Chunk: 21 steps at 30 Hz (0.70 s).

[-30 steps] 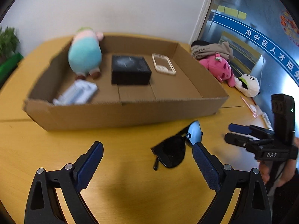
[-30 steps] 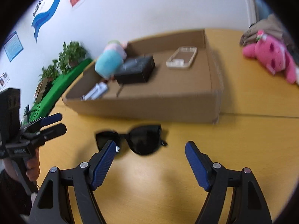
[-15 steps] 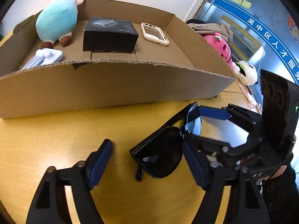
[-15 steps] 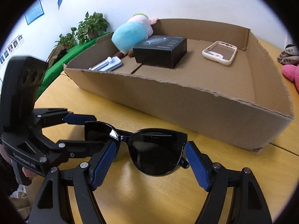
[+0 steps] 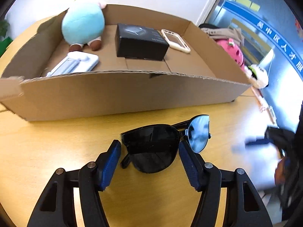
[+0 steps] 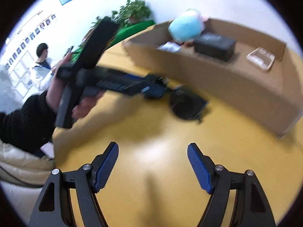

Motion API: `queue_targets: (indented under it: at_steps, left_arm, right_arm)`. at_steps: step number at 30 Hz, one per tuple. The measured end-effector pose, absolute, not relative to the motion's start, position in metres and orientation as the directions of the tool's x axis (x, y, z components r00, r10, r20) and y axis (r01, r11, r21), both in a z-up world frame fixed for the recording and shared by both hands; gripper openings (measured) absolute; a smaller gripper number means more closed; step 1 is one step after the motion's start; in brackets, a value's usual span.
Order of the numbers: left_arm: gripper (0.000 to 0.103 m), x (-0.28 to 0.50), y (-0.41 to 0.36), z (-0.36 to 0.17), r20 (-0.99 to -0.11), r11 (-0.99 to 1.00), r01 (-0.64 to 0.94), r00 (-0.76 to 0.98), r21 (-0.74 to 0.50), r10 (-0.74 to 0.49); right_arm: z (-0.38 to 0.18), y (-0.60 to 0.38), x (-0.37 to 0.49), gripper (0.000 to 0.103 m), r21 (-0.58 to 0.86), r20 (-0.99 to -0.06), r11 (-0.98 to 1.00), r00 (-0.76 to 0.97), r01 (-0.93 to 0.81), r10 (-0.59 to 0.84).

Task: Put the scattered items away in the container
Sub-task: 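Lower the right tool over the sunglasses frame, then close the right tool on the sunglasses frame and lift them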

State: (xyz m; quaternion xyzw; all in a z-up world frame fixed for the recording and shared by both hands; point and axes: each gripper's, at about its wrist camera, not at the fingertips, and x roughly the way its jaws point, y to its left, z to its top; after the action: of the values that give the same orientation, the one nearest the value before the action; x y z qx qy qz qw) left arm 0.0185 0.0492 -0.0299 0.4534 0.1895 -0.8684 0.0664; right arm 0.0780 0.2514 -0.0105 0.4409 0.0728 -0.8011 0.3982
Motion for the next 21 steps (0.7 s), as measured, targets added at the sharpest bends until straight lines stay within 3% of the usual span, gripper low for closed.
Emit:
queue_targets:
  at_steps: [11, 17, 21]
  left_arm:
    - [0.065, 0.015, 0.059, -0.036, -0.849, -0.966, 0.178, -0.524, -0.188, 0.068]
    - [0.069, 0.01, 0.053, -0.037, -0.852, -0.971, 0.167, -0.52, -0.171, 0.061]
    - [0.069, 0.006, 0.056, -0.038, -0.848, -0.978, 0.146, -0.527, -0.15, 0.052]
  right_arm:
    - [-0.033, 0.177, 0.009, 0.075, 0.044, -0.854, -0.506, -0.23, 0.861, -0.466]
    - [-0.048, 0.175, 0.025, 0.074, 0.054, -0.894, -0.462, -0.164, 0.885, -0.418]
    - [-0.053, 0.177, 0.042, 0.067, 0.103, -0.895, -0.483, -0.13, 0.869, -0.426]
